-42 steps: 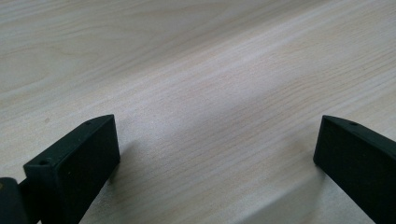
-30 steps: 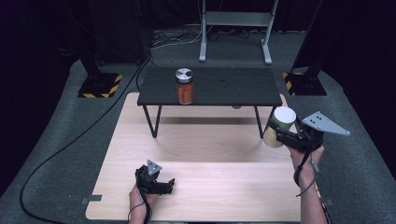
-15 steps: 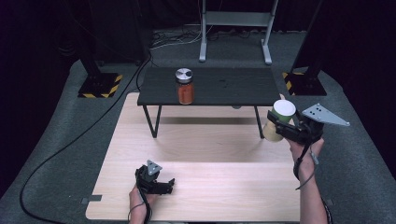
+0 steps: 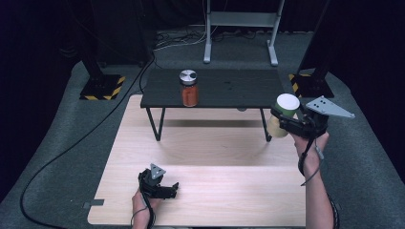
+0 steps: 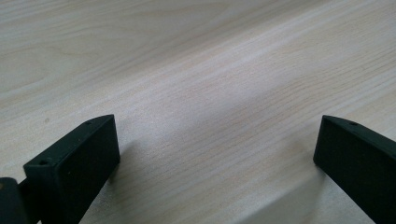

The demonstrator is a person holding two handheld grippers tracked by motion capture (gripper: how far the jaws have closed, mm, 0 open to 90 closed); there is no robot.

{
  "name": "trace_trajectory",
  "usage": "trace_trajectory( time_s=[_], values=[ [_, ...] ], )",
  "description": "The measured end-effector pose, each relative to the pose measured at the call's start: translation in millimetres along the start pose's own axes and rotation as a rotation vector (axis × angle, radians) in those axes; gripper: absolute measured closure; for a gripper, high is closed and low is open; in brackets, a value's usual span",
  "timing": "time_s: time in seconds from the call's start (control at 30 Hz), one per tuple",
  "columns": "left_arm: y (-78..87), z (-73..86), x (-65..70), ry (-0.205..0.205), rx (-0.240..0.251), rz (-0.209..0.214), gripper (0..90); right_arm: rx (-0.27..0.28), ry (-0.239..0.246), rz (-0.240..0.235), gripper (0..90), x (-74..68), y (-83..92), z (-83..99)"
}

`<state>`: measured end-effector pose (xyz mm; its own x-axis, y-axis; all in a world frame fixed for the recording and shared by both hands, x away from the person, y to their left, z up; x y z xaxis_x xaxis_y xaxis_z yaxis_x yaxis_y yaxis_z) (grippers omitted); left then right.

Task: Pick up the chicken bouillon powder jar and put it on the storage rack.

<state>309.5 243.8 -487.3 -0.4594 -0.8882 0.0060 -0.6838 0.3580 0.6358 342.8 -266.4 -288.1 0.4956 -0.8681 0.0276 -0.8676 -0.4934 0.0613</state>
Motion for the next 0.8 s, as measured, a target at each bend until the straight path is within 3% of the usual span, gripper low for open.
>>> trace_trajectory(
  time_s=[0.8],
  values=[
    [0.0,0.1,0.0,0.001,0.001,0.001,0.4,-0.005,0.006,-0.024,33.1,-2.5,-39.6,-26.2]
  ],
)
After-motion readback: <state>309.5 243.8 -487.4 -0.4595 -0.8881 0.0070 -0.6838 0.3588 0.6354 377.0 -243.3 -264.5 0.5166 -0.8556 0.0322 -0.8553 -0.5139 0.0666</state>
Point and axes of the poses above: each handheld gripper's, and its own axes: y roughly backward along the jaws, z roughly out of its underside, x roughly to its right, the point moved 7 cm from there along -y, roughly forward along the jaws, and after that the axes turned 4 degrees about x, right-handed, at the moved point
